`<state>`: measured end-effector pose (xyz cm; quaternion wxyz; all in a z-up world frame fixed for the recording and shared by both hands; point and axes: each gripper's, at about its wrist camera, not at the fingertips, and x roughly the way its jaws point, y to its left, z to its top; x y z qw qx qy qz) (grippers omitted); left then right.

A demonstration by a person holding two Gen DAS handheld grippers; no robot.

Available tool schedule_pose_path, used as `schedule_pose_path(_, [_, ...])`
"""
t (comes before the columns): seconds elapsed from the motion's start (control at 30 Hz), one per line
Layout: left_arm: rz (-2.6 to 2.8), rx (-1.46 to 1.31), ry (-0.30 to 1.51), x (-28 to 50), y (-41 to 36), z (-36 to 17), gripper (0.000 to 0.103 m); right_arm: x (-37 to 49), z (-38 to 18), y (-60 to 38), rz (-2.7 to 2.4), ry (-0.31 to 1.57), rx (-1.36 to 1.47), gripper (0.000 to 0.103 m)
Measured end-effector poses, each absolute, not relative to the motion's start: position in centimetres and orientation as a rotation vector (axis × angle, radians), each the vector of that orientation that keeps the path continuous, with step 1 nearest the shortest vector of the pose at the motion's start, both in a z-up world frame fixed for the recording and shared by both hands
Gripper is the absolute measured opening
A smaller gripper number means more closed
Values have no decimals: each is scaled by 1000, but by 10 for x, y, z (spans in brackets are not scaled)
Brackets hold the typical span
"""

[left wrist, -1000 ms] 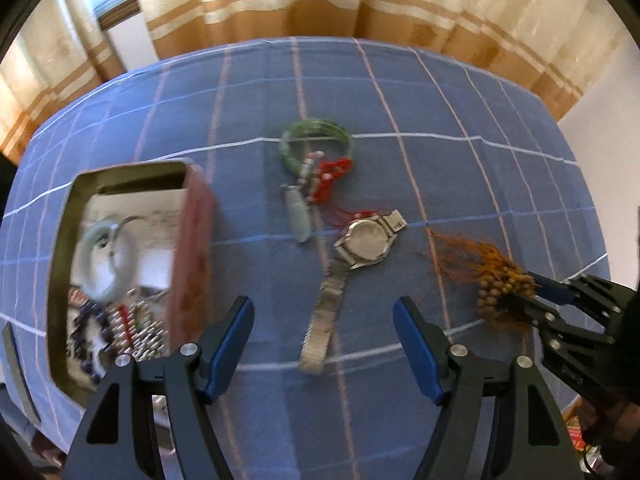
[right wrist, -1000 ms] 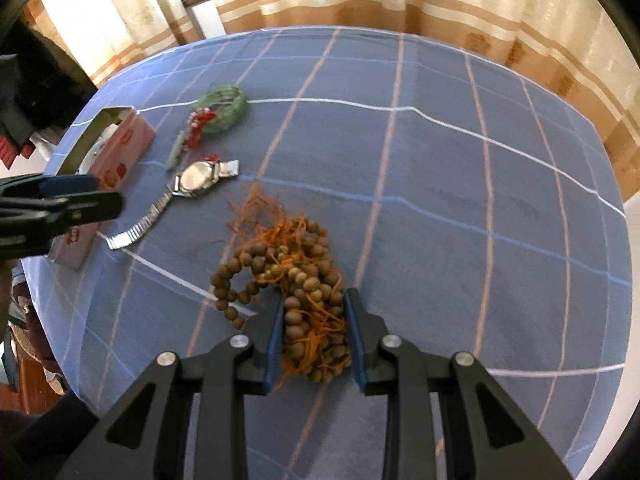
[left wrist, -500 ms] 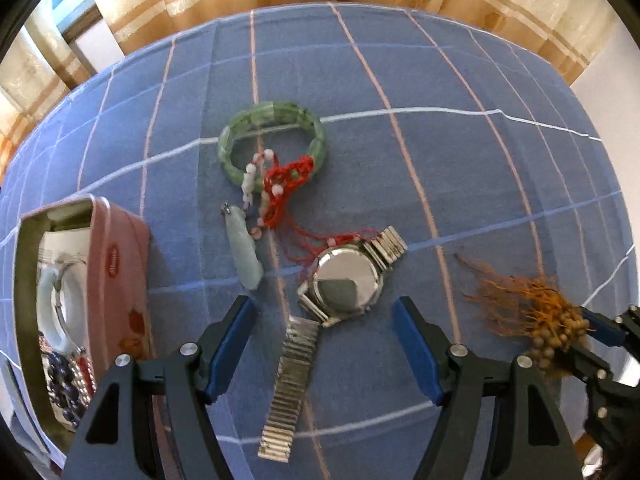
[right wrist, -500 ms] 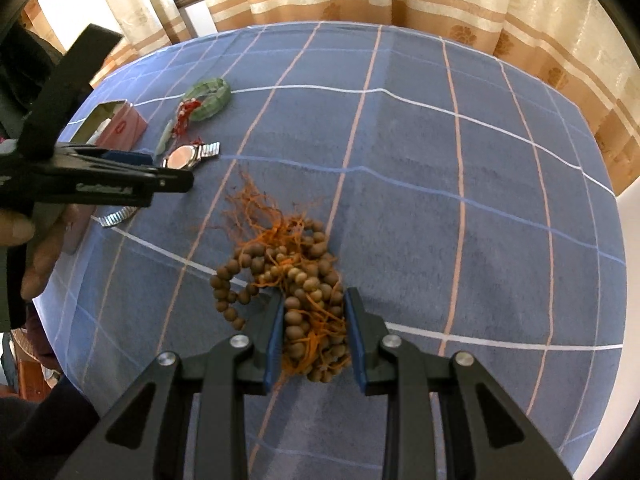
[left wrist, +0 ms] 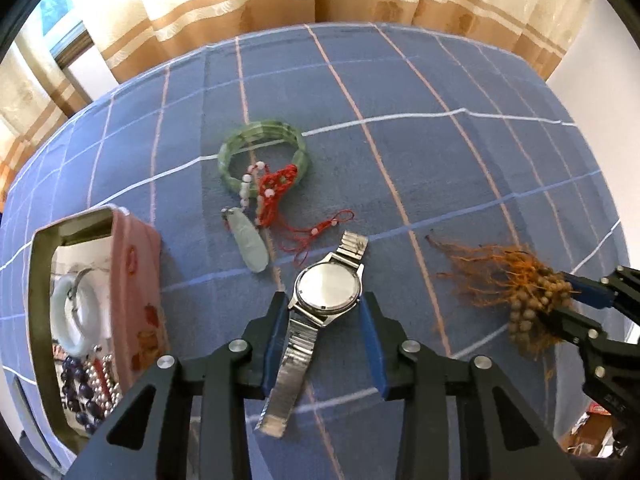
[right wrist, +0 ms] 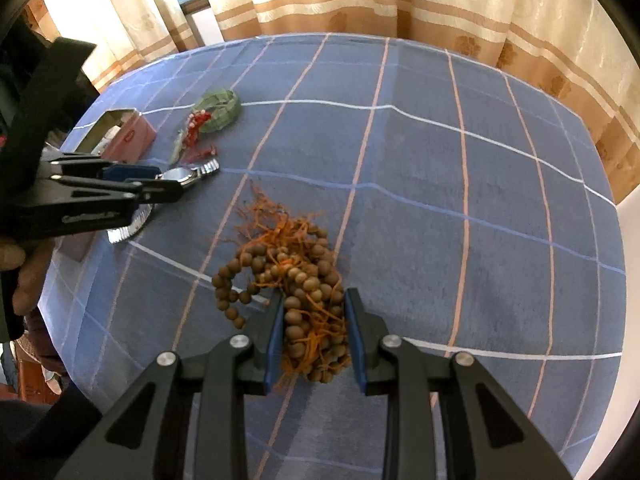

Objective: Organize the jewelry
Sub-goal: 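Grasp the silver wristwatch with the left gripper while the right grasps the wooden prayer beads, then carry the wristwatch and prayer beads over the tin with both grippers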

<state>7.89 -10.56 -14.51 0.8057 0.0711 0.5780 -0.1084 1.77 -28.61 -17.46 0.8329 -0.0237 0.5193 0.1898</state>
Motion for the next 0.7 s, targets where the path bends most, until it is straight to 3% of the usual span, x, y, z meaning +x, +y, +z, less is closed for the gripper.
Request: schedule_pose_path(0.7, [-154,37,1123,47,-42,-66,37,29,-124,-227,529,999,-69,31])
